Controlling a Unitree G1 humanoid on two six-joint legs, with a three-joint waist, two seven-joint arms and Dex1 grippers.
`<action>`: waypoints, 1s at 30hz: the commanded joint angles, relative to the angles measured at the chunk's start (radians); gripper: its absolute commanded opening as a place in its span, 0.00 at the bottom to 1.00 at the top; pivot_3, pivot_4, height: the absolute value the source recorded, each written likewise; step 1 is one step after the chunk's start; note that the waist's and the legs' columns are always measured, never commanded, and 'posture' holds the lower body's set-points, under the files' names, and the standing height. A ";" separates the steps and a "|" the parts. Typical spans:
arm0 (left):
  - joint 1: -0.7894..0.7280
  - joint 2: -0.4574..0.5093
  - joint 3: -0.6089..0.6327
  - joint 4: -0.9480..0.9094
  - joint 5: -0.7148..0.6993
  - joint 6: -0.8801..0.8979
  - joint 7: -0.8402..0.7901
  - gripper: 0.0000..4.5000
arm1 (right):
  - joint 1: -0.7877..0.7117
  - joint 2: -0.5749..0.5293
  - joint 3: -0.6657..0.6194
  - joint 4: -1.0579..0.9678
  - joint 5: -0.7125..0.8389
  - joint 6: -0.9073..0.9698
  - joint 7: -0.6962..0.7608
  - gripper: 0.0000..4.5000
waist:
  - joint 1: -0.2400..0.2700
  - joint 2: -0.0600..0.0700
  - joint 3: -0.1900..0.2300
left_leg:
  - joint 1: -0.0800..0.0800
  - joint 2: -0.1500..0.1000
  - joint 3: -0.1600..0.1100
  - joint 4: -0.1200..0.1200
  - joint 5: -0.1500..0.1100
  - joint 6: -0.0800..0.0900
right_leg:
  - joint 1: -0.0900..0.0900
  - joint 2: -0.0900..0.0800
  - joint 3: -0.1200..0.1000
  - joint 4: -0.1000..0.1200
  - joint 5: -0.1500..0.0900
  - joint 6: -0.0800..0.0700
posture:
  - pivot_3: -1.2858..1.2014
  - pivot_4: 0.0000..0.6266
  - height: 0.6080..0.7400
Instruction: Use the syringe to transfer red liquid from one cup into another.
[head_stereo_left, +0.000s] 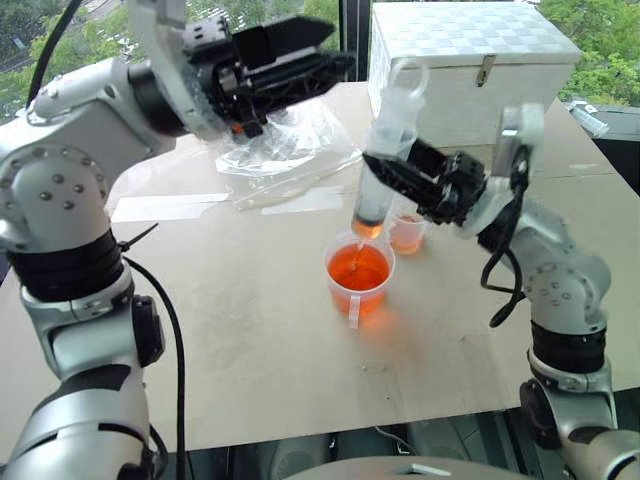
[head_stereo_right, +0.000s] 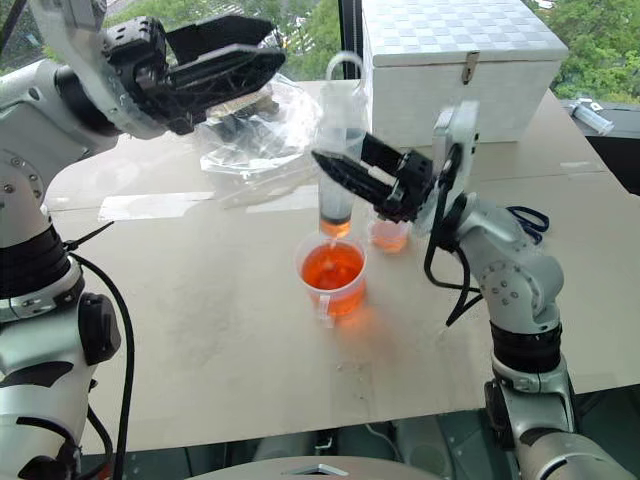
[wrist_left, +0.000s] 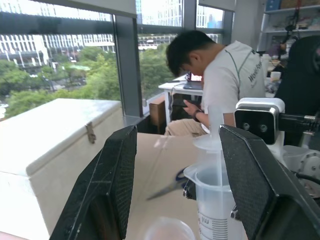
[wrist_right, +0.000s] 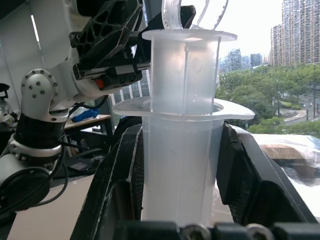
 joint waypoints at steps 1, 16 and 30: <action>-0.061 -0.052 -0.028 0.060 0.073 -0.090 0.003 0.58 | -0.078 -0.029 -0.068 0.089 0.009 -0.030 0.019 0.34 | 0.003 0.000 0.000 | 0.000 0.000 0.000 0.000 0.000 0.000 | 0.000 0.000 0.000 0.000 0.000 0.000 | 0.52 0.24 1.00; -0.343 -0.282 -0.194 0.601 0.414 -0.463 -0.221 0.58 | -0.161 -0.117 -0.071 0.460 -0.236 -0.270 0.190 0.34 | 0.007 0.000 0.001 | -0.002 0.000 0.003 -0.001 0.000 0.000 | -0.001 0.002 -0.001 0.000 0.000 0.000 | 0.52 0.24 1.00; -0.390 -0.381 -0.257 0.750 0.542 -0.507 -0.356 0.58 | -0.090 -0.114 -0.043 0.391 -0.328 -0.345 0.234 0.34 | 0.010 0.000 0.001 | -0.002 0.000 0.002 -0.001 0.000 0.000 | -0.001 0.002 -0.001 0.000 0.000 0.000 | 0.52 0.24 1.00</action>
